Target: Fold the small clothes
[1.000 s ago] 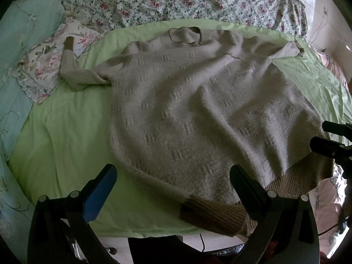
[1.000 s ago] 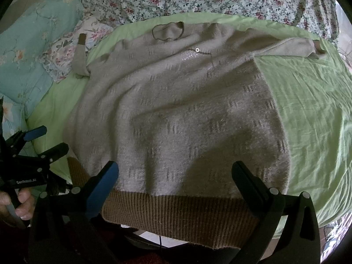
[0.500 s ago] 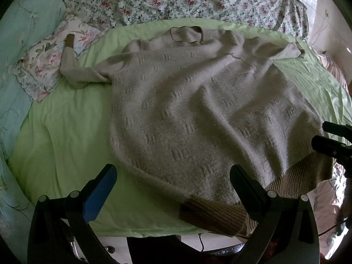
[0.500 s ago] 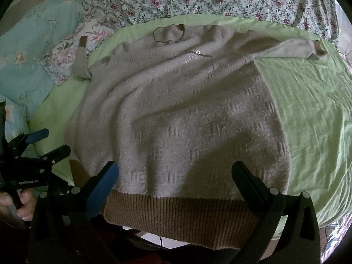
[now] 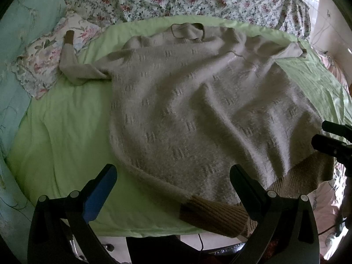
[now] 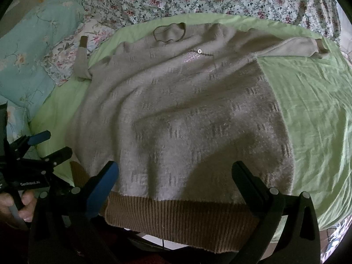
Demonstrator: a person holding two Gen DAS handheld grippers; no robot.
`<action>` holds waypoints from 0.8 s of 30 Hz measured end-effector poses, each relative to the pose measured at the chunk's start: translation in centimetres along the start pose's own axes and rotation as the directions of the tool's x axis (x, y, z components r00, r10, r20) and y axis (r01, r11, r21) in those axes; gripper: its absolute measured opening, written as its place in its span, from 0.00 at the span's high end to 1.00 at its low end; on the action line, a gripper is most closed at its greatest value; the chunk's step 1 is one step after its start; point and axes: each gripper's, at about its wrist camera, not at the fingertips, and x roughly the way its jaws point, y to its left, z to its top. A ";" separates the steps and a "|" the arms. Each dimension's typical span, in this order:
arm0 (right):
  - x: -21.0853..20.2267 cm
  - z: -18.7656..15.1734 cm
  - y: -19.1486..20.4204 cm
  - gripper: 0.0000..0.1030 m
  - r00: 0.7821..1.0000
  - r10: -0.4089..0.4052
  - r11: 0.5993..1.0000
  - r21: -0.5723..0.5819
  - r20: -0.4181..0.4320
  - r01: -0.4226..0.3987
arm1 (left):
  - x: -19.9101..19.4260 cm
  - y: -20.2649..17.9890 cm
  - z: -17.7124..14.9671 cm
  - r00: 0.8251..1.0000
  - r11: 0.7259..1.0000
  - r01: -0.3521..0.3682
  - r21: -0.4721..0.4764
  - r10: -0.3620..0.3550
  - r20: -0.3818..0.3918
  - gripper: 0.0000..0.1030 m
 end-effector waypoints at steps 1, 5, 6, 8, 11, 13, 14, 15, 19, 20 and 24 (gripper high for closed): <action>0.0 0.0 0.0 0.01 1.000 0.008 1.000 -0.002 0.024 -0.008 | 0.1 0.1 0.0 1.000 1.000 0.001 -0.001 -0.001 0.001 0.01; 0.0 0.1 0.1 0.01 0.993 0.050 0.999 -0.002 0.106 -0.050 | 0.3 0.3 0.3 1.000 1.000 0.001 -0.003 -0.001 0.020 0.01; 0.1 0.1 0.1 0.01 0.992 0.055 0.998 -0.002 0.110 -0.056 | 0.4 0.4 0.4 1.000 1.000 0.001 -0.004 -0.001 0.020 0.01; 0.3 0.4 0.0 0.01 0.993 0.062 0.998 -0.005 0.104 -0.062 | 0.6 0.6 0.8 1.000 1.000 0.006 -0.009 -0.006 0.023 0.00; 0.6 0.9 -0.2 0.01 0.995 0.063 0.998 -0.006 0.083 -0.063 | 1.1 1.0 1.3 1.000 1.000 0.004 -0.018 -0.003 0.020 0.00; 0.7 1.3 -0.3 0.01 0.994 0.075 0.997 -0.004 0.084 -0.075 | 1.5 1.3 1.8 1.000 1.000 0.001 -0.022 0.000 0.018 0.01; 0.8 1.3 -0.3 0.01 0.993 0.082 0.997 0.001 0.080 -0.082 | 1.8 1.5 2.2 1.000 1.000 -0.002 -0.022 0.003 0.014 0.01; 0.9 1.5 -0.4 0.01 0.993 0.091 0.996 0.006 0.074 -0.092 | 2.0 1.6 2.5 1.000 1.000 -0.001 -0.026 0.001 0.021 0.01; 1.6 3.4 -0.8 0.01 0.994 0.077 0.997 -0.024 0.080 -0.075 | 3.1 2.5 3.9 0.999 0.999 -0.007 -0.031 0.008 0.035 0.01; 1.7 3.9 -0.9 0.01 0.994 0.072 0.997 -0.031 0.082 -0.070 | 3.4 2.7 4.3 0.999 1.000 -0.014 -0.026 0.015 0.031 0.01; 2.6 6.6 -1.6 0.01 0.991 0.109 0.994 -0.028 0.080 -0.107 | 4.8 3.5 6.2 0.999 1.000 -0.022 -0.009 0.023 0.047 0.01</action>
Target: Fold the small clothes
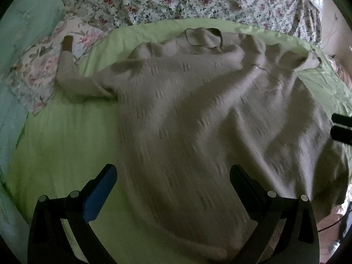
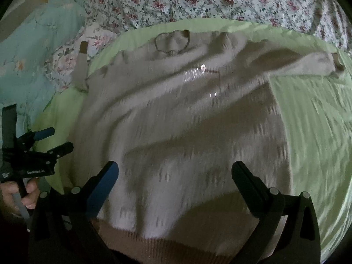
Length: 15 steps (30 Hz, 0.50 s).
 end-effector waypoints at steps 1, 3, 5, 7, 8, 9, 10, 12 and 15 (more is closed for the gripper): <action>0.3 0.6 -0.3 0.01 1.000 0.018 1.000 0.006 -0.007 -0.018 | 0.4 0.2 0.7 1.000 1.000 -0.003 0.006 0.003 0.008 0.01; 1.1 2.1 -0.9 0.01 1.000 0.017 1.000 -0.019 -0.007 -0.017 | 1.6 1.0 2.4 1.000 1.000 -0.013 0.025 0.013 0.023 0.01; 2.2 4.0 -1.6 0.01 1.000 0.017 0.999 -0.037 -0.014 -0.017 | 2.6 1.7 4.0 1.000 0.999 -0.009 0.037 0.008 0.025 0.01; 3.3 6.2 -2.4 0.01 1.000 0.017 0.998 -0.067 -0.010 -0.018 | 3.9 2.7 6.0 0.999 0.999 0.011 0.049 -0.012 0.029 0.01; 3.7 6.9 -2.8 0.01 1.000 0.020 0.997 -0.070 -0.012 -0.020 | 4.5 3.2 7.2 0.999 0.998 0.021 0.060 -0.023 0.046 0.01; 4.2 8.1 -3.2 0.01 1.000 0.016 0.997 -0.080 -0.009 -0.017 | 5.0 3.7 8.3 0.998 0.997 0.018 0.072 -0.023 0.058 0.01; 4.7 9.2 -3.6 0.01 1.000 0.020 0.996 -0.091 -0.002 -0.020 | 5.6 4.2 9.7 0.998 0.996 0.020 0.090 -0.026 0.065 0.01; 5.6 11.8 -4.6 0.01 0.999 0.039 0.992 -0.118 0.015 -0.037 | 7.5 5.2 12.3 0.996 0.993 0.039 0.115 -0.048 0.075 0.01; 7.3 15.7 -5.8 0.01 0.998 0.044 0.985 -0.168 0.036 -0.037 | 10.8 6.8 16.9 0.992 0.985 0.099 0.143 -0.109 0.064 0.01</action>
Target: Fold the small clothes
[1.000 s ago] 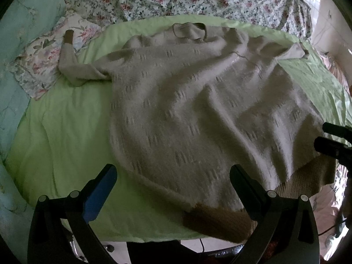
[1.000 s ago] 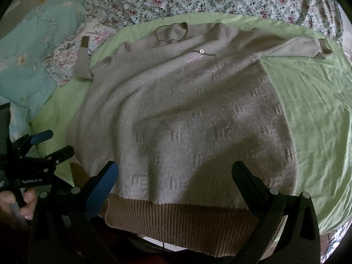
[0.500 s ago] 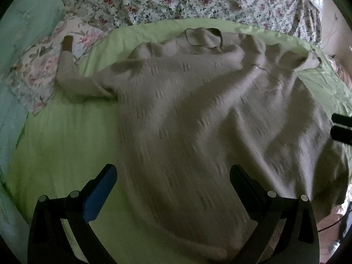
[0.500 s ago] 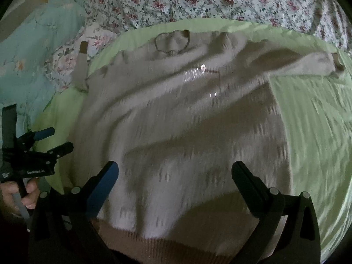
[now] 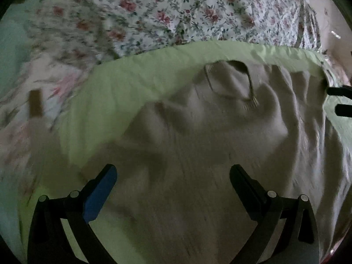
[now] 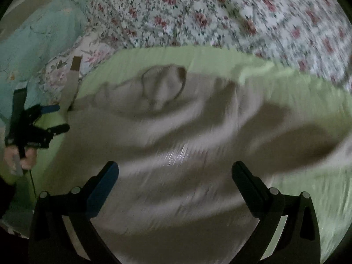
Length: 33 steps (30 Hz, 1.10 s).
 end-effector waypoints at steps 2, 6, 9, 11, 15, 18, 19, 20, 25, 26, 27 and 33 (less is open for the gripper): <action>1.3 2.3 -1.4 0.01 1.000 0.013 1.000 -0.028 0.012 -0.013 | 2.1 0.8 1.7 0.999 0.998 0.051 0.020 -0.051 -0.006 0.01; 4.5 5.7 -4.4 0.01 1.000 0.019 0.999 -0.048 -0.006 -0.020 | 6.7 1.9 4.2 0.993 0.991 0.104 0.081 -0.099 -0.060 0.01; 6.8 7.8 -5.5 0.01 0.999 -0.030 0.993 -0.115 -0.031 0.026 | 9.0 2.0 5.1 0.985 0.981 0.155 0.119 -0.145 -0.092 0.01; 8.3 9.0 -6.1 0.01 0.997 -0.060 0.987 -0.153 -0.043 0.053 | 10.4 2.0 5.1 0.980 0.973 0.176 0.149 -0.159 -0.120 0.01; 11.6 10.3 -7.7 0.01 0.993 -0.083 0.980 -0.186 -0.089 0.065 | 13.0 1.6 4.4 0.974 0.962 0.179 0.207 -0.145 -0.171 0.08; 14.2 10.6 -8.5 0.01 0.985 -0.094 0.977 -0.205 -0.145 0.063 | 13.6 2.1 4.1 0.970 0.962 0.200 0.187 -0.167 -0.176 0.40; 15.1 10.5 -8.8 0.09 0.980 -0.115 0.975 -0.209 -0.161 0.080 | 13.3 2.1 4.2 0.973 0.962 0.201 0.183 -0.175 -0.152 0.51; 16.0 10.1 -9.0 0.41 0.974 -0.135 0.974 -0.204 -0.183 0.097 | 12.9 2.1 4.4 0.978 0.967 0.183 0.178 -0.161 -0.133 0.75; 14.2 10.0 -8.9 0.90 0.987 -0.134 0.984 -0.127 -0.093 0.122 | 11.1 1.8 5.2 0.998 0.982 0.035 0.184 -0.027 -0.051 0.93; 13.2 10.4 -8.9 0.91 0.989 -0.139 0.985 -0.106 -0.054 0.133 | 10.8 2.1 5.5 0.999 0.986 0.015 0.167 -0.009 -0.034 0.93; 12.5 10.6 -8.9 0.91 0.989 -0.149 0.985 -0.089 -0.023 0.146 | 10.8 2.5 5.8 1.000 0.990 0.003 0.142 0.001 -0.024 0.93; 14.6 10.7 -10.9 0.92 0.971 -0.238 0.970 0.041 -0.024 0.239 | 14.0 4.9 5.9 0.994 0.995 -0.101 -0.024 0.100 -0.039 0.93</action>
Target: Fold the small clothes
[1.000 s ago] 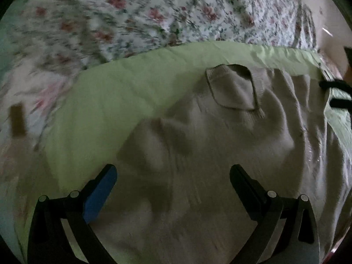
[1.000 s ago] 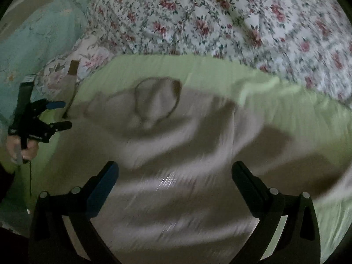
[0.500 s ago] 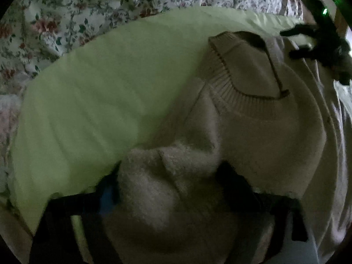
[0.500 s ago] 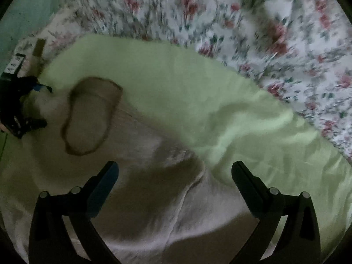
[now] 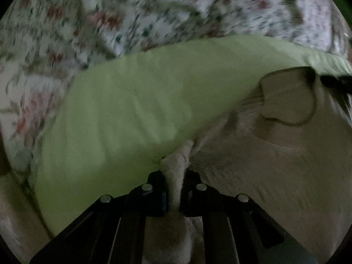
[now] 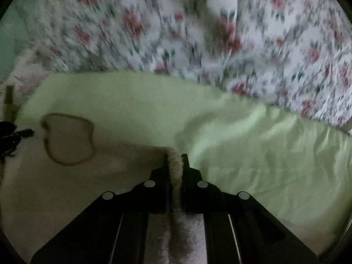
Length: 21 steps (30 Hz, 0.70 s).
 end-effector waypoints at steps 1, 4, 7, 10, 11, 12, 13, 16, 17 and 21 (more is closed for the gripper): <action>1.1 -0.4 0.3 0.92 1.000 -0.015 1.000 0.001 -0.026 0.015 | 0.1 -0.2 0.0 1.000 1.000 -0.012 -0.008 0.012 0.007 0.92; 1.5 -0.6 0.5 0.91 0.999 -0.041 0.999 0.017 -0.028 0.042 | 0.1 0.2 0.3 1.000 0.999 -0.005 -0.054 0.004 -0.016 0.89; -0.1 -0.3 -1.0 0.75 1.000 0.026 0.993 0.118 -0.016 -0.024 | -1.1 1.0 0.8 0.999 0.996 -0.030 -0.088 0.027 -0.027 0.69; -3.0 -0.6 -3.1 0.46 0.999 -0.015 0.987 0.163 0.029 0.010 | -3.7 1.6 0.7 0.997 0.991 -0.075 -0.113 0.075 -0.001 0.58; -4.7 -1.0 -4.2 0.38 0.998 -0.033 0.983 0.182 0.059 0.022 | -4.8 1.7 0.6 0.998 0.989 -0.065 -0.130 0.067 0.011 0.58; -6.5 -1.3 -5.1 0.38 0.995 -0.055 0.978 0.203 0.088 0.036 | -6.2 1.7 0.3 0.998 0.988 -0.056 -0.143 0.061 0.027 0.57; -7.9 -1.8 -6.6 0.38 0.991 -0.078 0.972 0.229 0.108 0.051 | -7.0 1.6 0.2 0.998 0.988 -0.051 -0.148 0.057 0.036 0.55; -12.0 -3.8 -10.8 0.38 0.975 -0.179 0.938 0.322 0.133 0.128 | -10.5 0.1 -0.6 0.997 0.986 0.004 -0.164 0.009 0.083 0.47; -13.3 -4.7 -12.7 0.38 0.967 -0.216 0.920 0.361 0.133 0.155 | -11.3 -0.4 -0.8 0.996 0.986 0.024 -0.167 -0.009 0.092 0.41; -15.9 -7.1 -20.6 0.38 0.937 -0.342 0.800 0.547 0.075 0.248 | -14.1 -3.7 -2.5 0.991 0.982 0.102 -0.161 -0.085 0.107 0.33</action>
